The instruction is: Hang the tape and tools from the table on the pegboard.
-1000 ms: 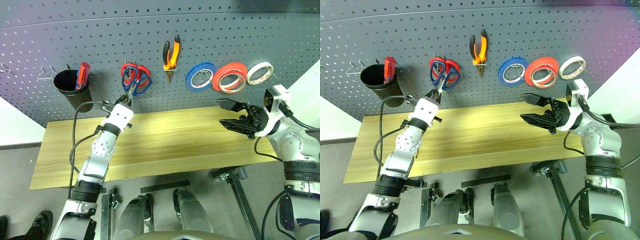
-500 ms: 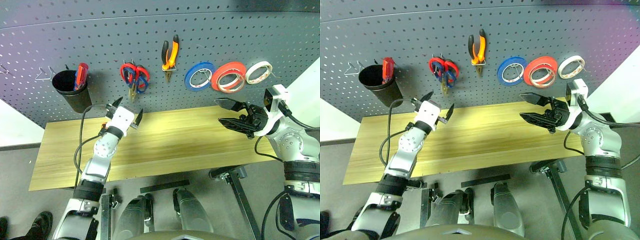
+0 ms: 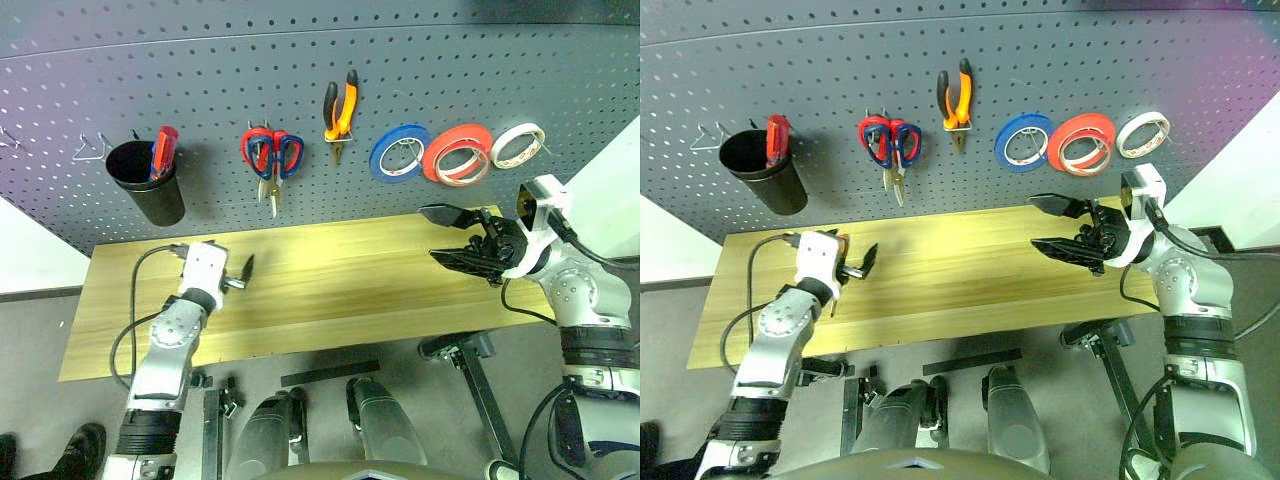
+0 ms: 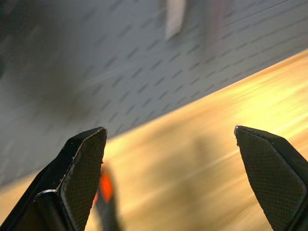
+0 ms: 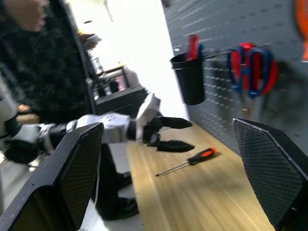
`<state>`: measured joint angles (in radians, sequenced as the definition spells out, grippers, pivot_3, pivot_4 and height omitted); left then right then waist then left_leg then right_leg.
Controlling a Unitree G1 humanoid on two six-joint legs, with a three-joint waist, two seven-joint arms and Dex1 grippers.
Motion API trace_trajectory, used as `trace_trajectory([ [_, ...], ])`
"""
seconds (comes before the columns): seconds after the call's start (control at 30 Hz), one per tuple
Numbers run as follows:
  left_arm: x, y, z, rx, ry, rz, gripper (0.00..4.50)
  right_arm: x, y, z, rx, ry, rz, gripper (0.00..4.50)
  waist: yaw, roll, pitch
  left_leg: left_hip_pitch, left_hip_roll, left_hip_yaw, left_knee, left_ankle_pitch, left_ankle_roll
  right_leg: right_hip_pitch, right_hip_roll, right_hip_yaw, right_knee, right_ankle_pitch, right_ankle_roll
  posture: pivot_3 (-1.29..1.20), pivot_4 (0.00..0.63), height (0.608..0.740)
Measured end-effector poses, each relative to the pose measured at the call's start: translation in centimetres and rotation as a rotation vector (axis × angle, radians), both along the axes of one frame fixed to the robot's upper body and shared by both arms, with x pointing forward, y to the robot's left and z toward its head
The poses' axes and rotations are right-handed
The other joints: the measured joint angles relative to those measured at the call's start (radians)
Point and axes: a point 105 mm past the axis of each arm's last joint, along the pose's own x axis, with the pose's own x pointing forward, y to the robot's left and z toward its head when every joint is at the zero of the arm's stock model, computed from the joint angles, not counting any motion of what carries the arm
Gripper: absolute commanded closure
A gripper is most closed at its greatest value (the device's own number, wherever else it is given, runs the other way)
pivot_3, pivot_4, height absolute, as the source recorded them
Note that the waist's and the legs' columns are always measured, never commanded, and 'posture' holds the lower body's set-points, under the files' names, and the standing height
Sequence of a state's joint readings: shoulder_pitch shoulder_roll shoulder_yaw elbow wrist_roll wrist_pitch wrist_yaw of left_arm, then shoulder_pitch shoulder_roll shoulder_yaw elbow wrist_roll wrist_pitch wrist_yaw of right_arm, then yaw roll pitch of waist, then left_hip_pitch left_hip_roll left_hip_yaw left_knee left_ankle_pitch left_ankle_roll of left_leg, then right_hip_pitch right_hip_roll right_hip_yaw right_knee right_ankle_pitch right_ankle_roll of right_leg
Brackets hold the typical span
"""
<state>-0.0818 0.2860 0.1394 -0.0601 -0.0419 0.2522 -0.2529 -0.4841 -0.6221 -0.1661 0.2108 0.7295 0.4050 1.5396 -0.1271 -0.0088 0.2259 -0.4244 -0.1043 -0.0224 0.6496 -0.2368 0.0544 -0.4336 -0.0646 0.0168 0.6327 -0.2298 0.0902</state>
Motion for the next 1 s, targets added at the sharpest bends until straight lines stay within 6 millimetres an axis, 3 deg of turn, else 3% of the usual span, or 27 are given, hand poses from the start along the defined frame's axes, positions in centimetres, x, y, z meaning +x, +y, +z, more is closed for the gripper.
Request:
trace_trajectory([
  [0.13,0.0,2.4,-0.3,-0.024,0.039,0.091,0.06,0.0,0.7,-0.5,-0.006,0.016,0.023,0.00,0.005,0.000,0.000,0.000,0.000,0.000,0.001,0.000,0.000,0.000,0.000,0.000,0.000,0.000,0.000,-0.26,0.204,0.740],
  [0.27,0.8,3.6,-0.4,-0.089,0.070,0.163,0.06,0.1,1.0,-0.5,-0.018,0.013,0.033,0.00,0.006,0.000,0.000,0.000,0.000,0.000,0.001,0.000,0.000,0.000,0.000,0.000,0.000,0.000,0.000,-0.26,0.209,0.740],
  [0.53,3.1,3.8,-1.7,-0.171,0.181,0.198,0.06,0.0,1.2,-0.3,-0.030,0.004,0.038,0.00,0.004,0.000,0.000,0.000,0.000,0.000,0.001,0.000,0.000,0.000,0.000,0.000,0.000,0.000,0.000,-0.27,0.238,0.740],
  [0.83,4.0,4.7,-4.9,-0.143,0.340,0.238,0.06,-0.3,0.8,-0.7,-0.066,0.032,0.029,0.00,0.002,-0.001,0.001,0.000,0.000,0.000,0.000,0.000,0.000,0.000,0.000,0.000,0.000,0.000,0.000,-0.28,0.267,0.740],
  [1.0,4.7,4.5,-5.5,-0.141,0.364,0.232,0.06,-0.4,0.8,-0.6,-0.083,0.038,0.024,0.00,0.003,-0.002,0.003,-0.001,0.000,0.000,0.000,0.000,0.000,-0.001,-0.001,0.000,-0.001,0.000,0.000,-0.28,0.281,0.740],
])
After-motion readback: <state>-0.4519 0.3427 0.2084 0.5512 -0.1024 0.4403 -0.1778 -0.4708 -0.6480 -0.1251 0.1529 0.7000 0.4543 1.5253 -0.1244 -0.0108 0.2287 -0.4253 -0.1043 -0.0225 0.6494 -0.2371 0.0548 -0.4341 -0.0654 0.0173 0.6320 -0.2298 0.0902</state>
